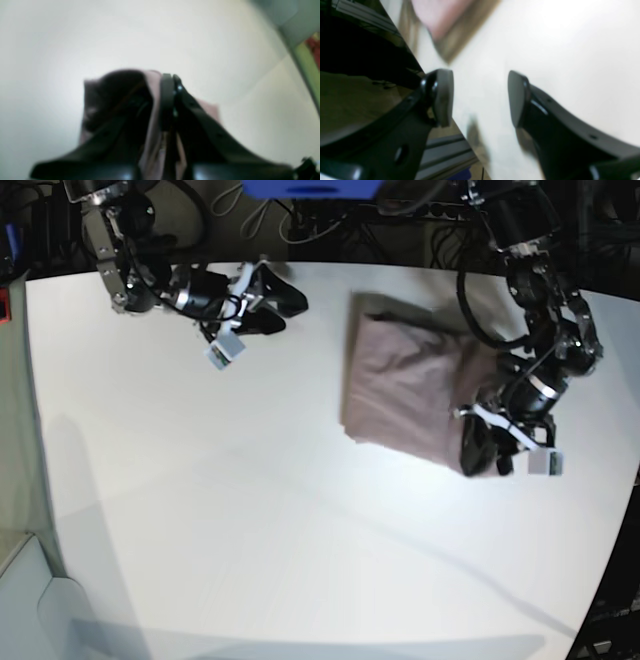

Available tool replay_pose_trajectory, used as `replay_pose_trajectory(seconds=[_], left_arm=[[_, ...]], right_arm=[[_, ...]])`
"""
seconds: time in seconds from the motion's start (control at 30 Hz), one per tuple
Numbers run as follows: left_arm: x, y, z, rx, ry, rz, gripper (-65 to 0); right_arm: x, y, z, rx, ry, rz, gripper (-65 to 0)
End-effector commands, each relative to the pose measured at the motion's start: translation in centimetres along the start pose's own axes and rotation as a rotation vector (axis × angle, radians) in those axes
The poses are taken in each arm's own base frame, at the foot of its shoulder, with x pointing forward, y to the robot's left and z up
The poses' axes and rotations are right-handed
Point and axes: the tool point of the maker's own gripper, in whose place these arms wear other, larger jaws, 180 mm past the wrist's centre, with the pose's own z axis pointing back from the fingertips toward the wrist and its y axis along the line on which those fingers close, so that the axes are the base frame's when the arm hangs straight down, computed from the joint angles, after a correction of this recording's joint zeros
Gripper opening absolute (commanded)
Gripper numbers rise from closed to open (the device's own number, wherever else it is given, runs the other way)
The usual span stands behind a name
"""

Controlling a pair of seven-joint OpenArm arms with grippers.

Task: Layout the t-shirt on the table in an organized manner, then fold the t-shirt properly
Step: 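Grasp the folded bundle's edge with the left gripper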

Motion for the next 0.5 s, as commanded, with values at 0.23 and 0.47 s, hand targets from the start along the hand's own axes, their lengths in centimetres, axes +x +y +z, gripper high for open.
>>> replay_pose_trajectory(seconds=[0.23, 0.47], left_arm=[[0.5, 2.0, -0.5, 0.02, 0.004, 0.008, -64.5], [0.4, 3.0, -1.1, 0.021, 0.014, 0.027, -64.5]], right_arm=[[1.5, -0.4, 0.8, 0.004, -0.035, 0.036, -30.6], [2.6, -0.5, 0.6, 0.005, -0.053, 0.052, -30.6]])
